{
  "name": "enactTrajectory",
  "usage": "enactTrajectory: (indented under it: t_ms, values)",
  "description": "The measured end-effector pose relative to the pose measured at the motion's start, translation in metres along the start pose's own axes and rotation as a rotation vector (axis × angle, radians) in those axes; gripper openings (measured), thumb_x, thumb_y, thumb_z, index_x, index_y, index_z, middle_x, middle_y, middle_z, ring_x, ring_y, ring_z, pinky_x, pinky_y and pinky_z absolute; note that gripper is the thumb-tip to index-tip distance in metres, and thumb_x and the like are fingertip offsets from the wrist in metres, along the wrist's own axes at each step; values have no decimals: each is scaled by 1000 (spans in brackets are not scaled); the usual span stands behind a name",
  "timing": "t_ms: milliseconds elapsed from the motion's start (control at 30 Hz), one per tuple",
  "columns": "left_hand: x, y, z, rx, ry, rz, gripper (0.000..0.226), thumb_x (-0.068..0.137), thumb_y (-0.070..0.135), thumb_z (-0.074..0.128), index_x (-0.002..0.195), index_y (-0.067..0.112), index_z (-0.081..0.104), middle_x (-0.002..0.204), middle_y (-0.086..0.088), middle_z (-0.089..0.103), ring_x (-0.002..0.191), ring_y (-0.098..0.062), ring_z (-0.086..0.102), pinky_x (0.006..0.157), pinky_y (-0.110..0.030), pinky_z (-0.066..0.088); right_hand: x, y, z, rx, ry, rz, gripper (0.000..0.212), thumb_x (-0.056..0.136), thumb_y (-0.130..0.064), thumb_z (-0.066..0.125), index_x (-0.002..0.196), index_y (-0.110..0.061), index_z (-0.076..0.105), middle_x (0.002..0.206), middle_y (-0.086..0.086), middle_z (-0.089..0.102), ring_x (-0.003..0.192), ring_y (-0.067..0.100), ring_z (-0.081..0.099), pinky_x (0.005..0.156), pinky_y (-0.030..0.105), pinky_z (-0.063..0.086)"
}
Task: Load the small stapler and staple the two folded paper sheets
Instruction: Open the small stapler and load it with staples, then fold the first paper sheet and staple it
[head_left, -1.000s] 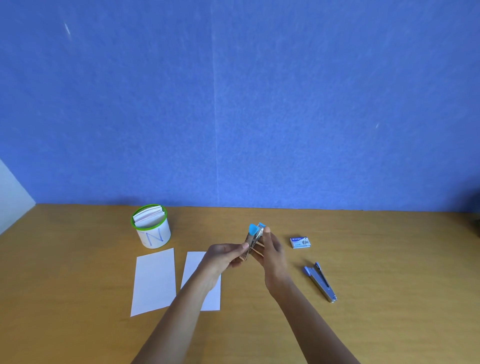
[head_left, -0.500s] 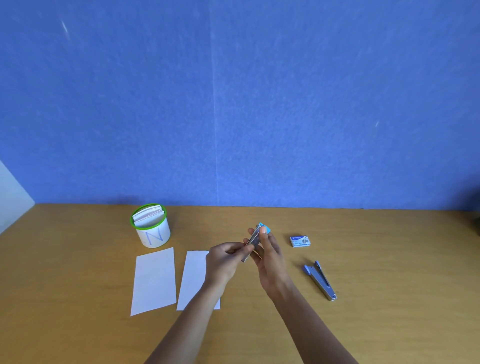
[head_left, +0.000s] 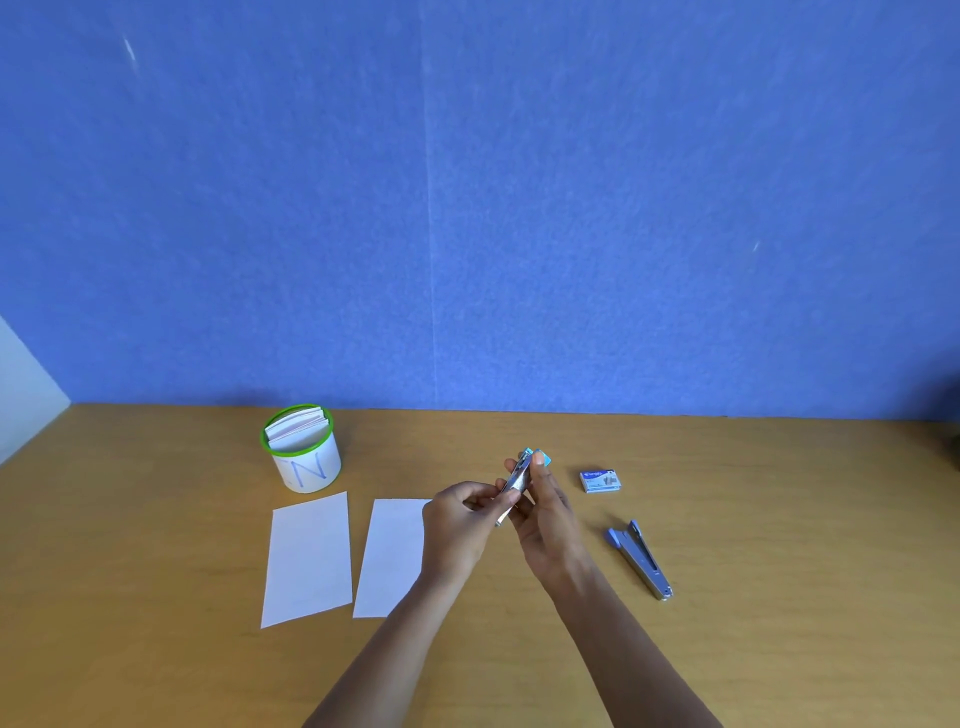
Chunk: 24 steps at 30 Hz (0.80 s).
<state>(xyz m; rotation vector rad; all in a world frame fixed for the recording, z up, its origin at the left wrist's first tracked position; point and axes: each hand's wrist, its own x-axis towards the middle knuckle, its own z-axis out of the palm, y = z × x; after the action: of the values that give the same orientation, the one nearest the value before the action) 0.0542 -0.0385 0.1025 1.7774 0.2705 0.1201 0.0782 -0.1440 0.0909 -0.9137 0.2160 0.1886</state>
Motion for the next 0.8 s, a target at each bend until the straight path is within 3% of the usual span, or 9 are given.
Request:
enactTrajectory:
  t_ms: [133, 267, 333, 400, 500, 600, 800]
  values:
    - [2, -6, -7, 81, -65, 62, 18, 82, 40, 68, 85, 23, 73, 81, 12, 72, 73, 5, 62, 61, -2, 40, 4, -1, -1, -156, 99, 42, 44, 90, -50, 52, 106, -11, 64, 95, -3, 66, 75, 13, 55, 67, 27, 45]
    - [10, -24, -22, 186, -11, 87, 14, 88, 35, 62, 89, 24, 71, 92, 13, 68, 83, 0, 60, 66, -5, 42, 9, -5, -9, -293, 253, 11, 33, 94, -43, 49, 101, -13, 63, 95, -6, 66, 70, 12, 49, 62, 23, 40]
    - [15, -37, -33, 274, 61, 70, 13, 90, 22, 59, 93, 17, 71, 99, 1, 69, 85, -13, 63, 72, -18, 46, 12, -5, -18, -430, 290, -8, 20, 97, -34, 48, 92, -17, 59, 84, -4, 58, 69, 12, 46, 61, 24, 37]
    - [20, -52, -43, 401, 144, 49, 18, 90, 12, 59, 103, 8, 70, 108, -10, 68, 96, -24, 62, 84, -30, 49, 16, -2, -31, -688, 326, -51, 23, 97, -27, 48, 78, -15, 50, 74, 0, 44, 65, 15, 38, 57, 27, 31]
    - [24, -67, -54, 623, 187, -46, 37, 89, 12, 59, 125, 6, 56, 130, -13, 53, 118, -30, 50, 99, -38, 42, 16, 3, -50, -1082, 424, -138, 14, 94, -21, 53, 98, -8, 59, 92, 13, 53, 83, 27, 50, 68, 28, 34]
    - [25, -74, -58, 740, 145, -137, 58, 89, 23, 61, 139, 4, 38, 145, -13, 37, 132, -30, 36, 105, -38, 39, 11, 8, -60, -1313, 447, -212, 31, 91, -16, 59, 120, -4, 58, 109, 15, 55, 96, 30, 54, 72, 27, 34]
    - [28, -75, -59, 763, 116, -199, 74, 80, 32, 72, 137, -1, 36, 141, -17, 39, 130, -32, 35, 99, -39, 41, 2, 13, -65, -1556, 441, -206, 42, 90, -21, 61, 129, -8, 52, 117, 10, 54, 104, 27, 55, 70, 28, 42]
